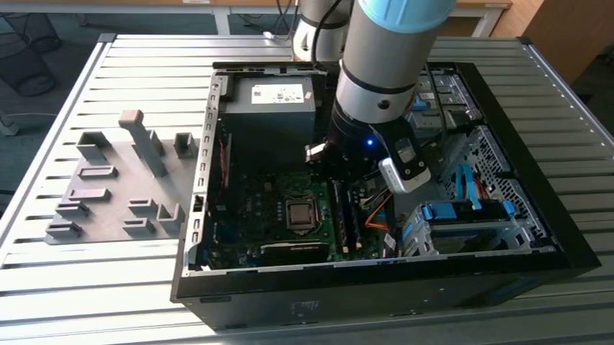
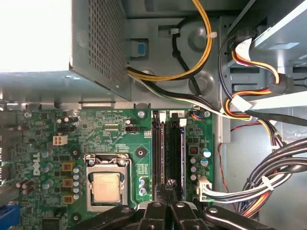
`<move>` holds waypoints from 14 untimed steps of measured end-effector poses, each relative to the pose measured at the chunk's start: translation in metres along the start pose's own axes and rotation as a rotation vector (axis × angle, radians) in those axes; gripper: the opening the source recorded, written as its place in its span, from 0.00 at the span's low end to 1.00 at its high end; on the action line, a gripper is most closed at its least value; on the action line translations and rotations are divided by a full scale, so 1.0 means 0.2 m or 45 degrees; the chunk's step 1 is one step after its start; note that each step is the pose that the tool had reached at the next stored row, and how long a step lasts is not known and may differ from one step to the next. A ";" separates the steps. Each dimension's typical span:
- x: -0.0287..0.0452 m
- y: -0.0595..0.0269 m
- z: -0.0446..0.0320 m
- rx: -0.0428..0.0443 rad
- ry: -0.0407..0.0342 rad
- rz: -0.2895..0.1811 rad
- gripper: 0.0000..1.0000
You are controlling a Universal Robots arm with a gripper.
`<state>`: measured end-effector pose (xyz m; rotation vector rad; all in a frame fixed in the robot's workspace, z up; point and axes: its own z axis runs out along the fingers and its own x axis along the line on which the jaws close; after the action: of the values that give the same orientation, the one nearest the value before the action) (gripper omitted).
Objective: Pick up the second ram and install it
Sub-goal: 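Press down the second ram until it locks into place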
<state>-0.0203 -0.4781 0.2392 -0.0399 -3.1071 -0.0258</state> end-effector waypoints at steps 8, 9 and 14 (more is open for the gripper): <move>-0.002 -0.001 0.060 0.000 -0.0040 0.000 0.11; -0.002 -0.001 0.064 0.000 -0.0040 0.000 0.11; -0.003 -0.001 0.087 0.000 -0.0040 0.000 0.11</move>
<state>-0.0204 -0.4781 0.2217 -0.0401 -3.1102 -0.0259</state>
